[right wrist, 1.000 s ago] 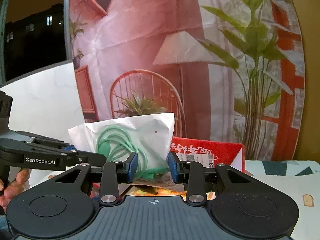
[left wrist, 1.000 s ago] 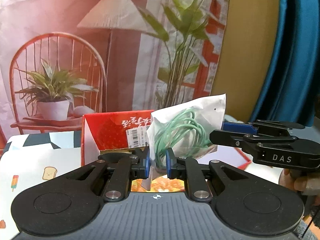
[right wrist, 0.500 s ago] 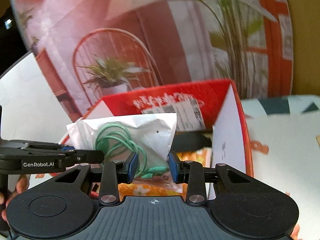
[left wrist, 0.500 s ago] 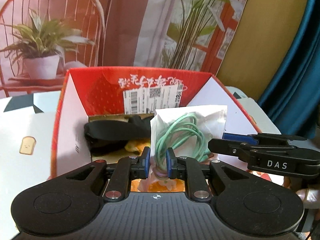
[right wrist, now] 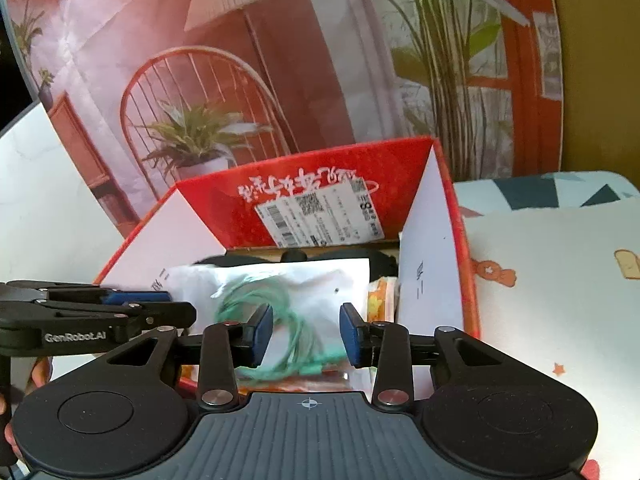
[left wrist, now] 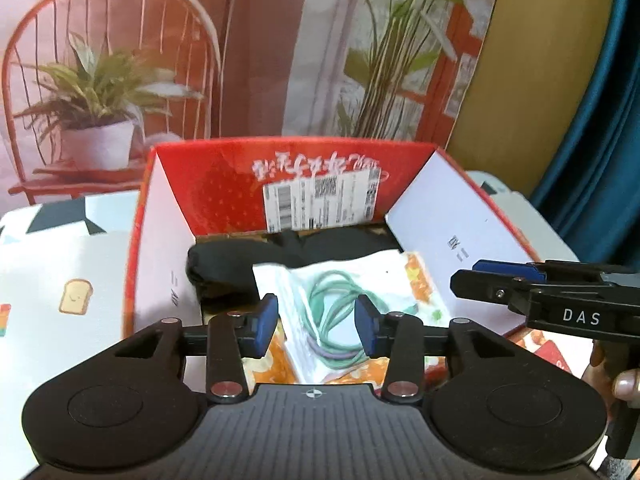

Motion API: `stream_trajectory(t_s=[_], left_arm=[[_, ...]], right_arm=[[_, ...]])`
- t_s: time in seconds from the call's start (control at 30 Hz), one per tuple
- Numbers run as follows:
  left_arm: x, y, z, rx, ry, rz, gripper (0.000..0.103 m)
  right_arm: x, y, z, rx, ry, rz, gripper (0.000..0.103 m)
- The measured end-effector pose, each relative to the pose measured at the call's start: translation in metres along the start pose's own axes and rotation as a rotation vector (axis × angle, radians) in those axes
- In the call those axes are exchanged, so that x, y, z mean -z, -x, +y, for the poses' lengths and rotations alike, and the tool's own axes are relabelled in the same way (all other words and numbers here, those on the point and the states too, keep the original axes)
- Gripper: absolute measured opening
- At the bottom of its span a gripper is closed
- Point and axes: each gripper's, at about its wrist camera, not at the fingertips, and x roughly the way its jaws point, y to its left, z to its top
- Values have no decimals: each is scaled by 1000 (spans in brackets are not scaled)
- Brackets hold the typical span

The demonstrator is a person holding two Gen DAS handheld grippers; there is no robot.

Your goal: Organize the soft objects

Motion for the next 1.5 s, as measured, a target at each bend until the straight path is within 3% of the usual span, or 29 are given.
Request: stream_trajectory(t_s=[0.37, 0.53, 0.77, 1.1, 1.17, 1.5], left_arm=[[32, 73, -5, 11, -15, -181, 44], [61, 90, 0, -11, 28, -200, 44], [89, 86, 14, -4, 163, -169, 44], [109, 61, 15, -2, 171, -104, 46], [110, 58, 16, -5, 174, -105, 52], [109, 43, 24, 32, 222, -137, 54]], right_arm=[[33, 57, 23, 21, 153, -208, 37], [61, 74, 32, 18, 197, -249, 38], [91, 72, 41, 1, 261, -203, 45], [106, 50, 48, -27, 309, -112, 51], [108, 44, 51, -33, 327, -96, 52], [106, 15, 60, -118, 414, -22, 53]])
